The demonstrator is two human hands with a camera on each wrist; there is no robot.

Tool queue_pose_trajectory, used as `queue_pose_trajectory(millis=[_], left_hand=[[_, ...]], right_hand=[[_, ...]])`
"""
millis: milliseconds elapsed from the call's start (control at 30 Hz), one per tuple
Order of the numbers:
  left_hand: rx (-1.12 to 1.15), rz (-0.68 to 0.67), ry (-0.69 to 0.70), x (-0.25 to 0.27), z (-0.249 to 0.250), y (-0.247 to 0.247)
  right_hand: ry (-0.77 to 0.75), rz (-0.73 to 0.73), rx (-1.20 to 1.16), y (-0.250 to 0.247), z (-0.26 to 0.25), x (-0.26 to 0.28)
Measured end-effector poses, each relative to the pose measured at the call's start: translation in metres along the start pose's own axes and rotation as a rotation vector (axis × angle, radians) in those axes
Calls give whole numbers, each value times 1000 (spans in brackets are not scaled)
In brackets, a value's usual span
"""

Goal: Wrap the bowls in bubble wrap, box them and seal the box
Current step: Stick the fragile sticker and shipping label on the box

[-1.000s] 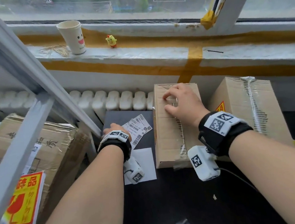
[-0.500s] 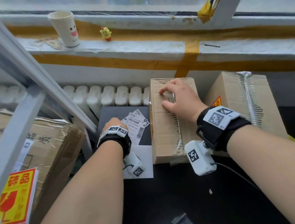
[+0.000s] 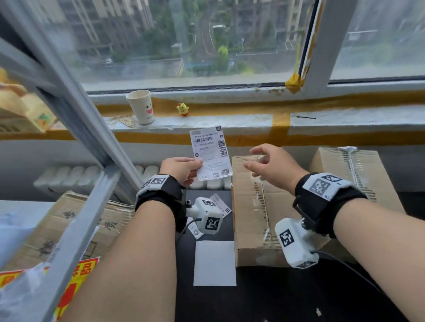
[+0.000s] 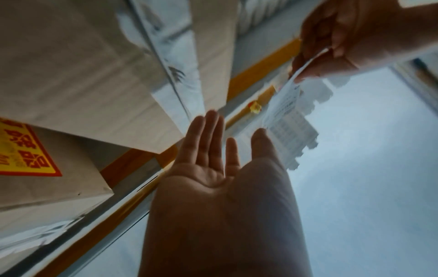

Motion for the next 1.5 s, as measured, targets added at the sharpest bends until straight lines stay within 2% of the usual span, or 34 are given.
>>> queue_pose_trajectory(millis=[100, 167, 267, 400, 467, 667, 933, 1367, 1500], left_hand=[[-10, -112, 43, 15, 14, 18], [-20, -174, 50, 25, 20, 31], [-8, -287, -13, 39, 23, 45], [-163, -472, -105, 53, 21, 55], [-171, -516, -107, 58, 19, 64], [-140, -534, -53, 70, 24, 93], [-174, -506, 13, 72, 27, 97], [-76, -466, 30, 73, 29, 98], [-54, -488, -7, 77, 31, 99]], right_hand=[[67, -112, -287, -10, -13, 6], [85, -126, -316, -17, -18, 10], [138, -53, -358, -28, -15, 13], [215, 71, -477, -41, -4, 18], [226, 98, -525, -44, -2, 19], [223, 142, -589, -44, -1, 22], [230, 128, -634, -46, 1, 25], [226, 18, -620, -40, 5, 29], [225, 67, -610, -43, 2, 28]])
Point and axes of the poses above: each hand's wrist, its own x-axis away from the middle knuckle, its own y-axis out of the palm, z = x × y, the point moved 2 cm from there along -x, towards the middle knuckle, and after that the axes turned 11 degrees about x, right-handed, at the moved point
